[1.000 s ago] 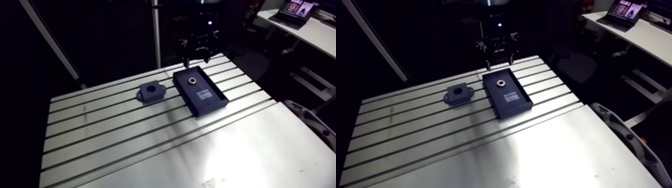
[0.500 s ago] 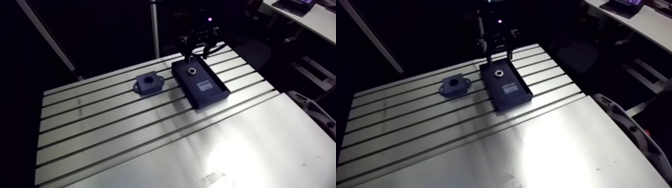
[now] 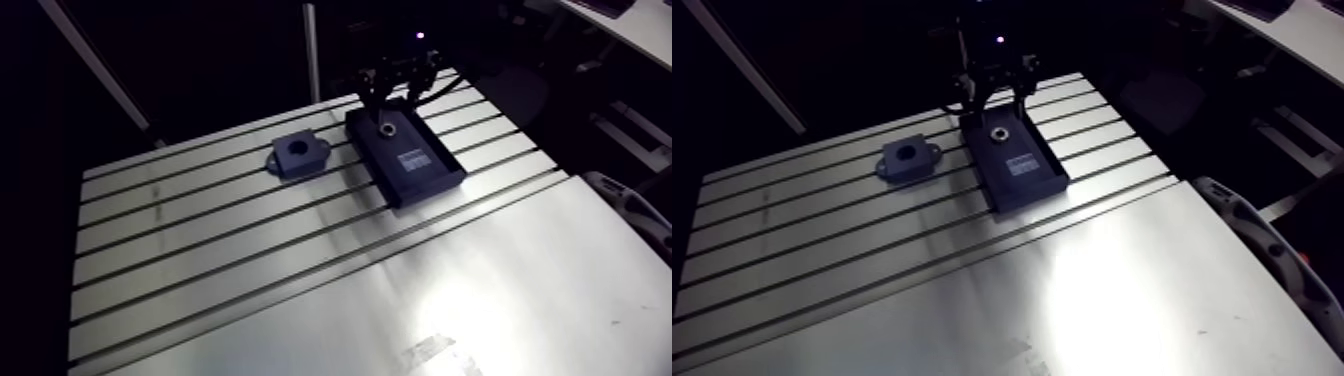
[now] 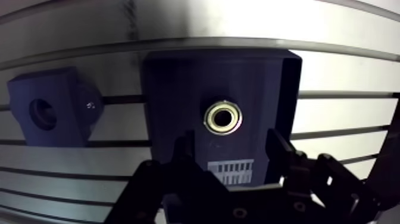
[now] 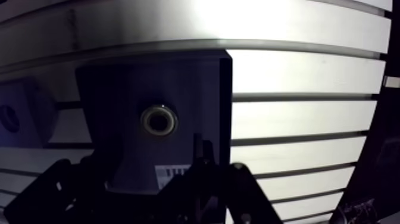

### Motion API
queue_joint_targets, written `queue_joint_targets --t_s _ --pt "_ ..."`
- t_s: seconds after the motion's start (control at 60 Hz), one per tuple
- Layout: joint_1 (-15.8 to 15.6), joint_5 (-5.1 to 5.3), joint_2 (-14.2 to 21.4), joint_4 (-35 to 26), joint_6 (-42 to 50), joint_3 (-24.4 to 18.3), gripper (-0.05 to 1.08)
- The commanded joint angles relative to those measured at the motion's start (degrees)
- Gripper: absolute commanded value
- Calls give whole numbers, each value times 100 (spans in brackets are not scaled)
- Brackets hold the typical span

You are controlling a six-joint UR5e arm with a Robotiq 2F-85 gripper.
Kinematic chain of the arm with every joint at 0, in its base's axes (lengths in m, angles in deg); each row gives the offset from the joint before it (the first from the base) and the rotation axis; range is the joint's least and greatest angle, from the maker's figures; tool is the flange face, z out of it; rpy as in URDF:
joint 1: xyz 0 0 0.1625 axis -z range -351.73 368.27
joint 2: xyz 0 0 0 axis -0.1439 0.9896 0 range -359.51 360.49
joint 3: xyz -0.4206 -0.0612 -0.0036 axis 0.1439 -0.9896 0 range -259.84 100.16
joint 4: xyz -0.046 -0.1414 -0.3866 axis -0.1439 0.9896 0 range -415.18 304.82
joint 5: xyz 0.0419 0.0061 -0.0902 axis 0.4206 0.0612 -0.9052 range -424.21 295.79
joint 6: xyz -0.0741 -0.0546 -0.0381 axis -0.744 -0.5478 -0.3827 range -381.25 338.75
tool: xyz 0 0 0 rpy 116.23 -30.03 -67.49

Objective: Pick up the bearing and press it into the housing until flush.

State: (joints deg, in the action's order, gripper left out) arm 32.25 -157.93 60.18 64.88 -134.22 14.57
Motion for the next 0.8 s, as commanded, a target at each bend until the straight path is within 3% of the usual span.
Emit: queue_joint_targets --t_s 0.017,0.8 --pt "-6 -2 -67 102 -2 20 30" --pt "-24 16 -244 155 7 -15 34"
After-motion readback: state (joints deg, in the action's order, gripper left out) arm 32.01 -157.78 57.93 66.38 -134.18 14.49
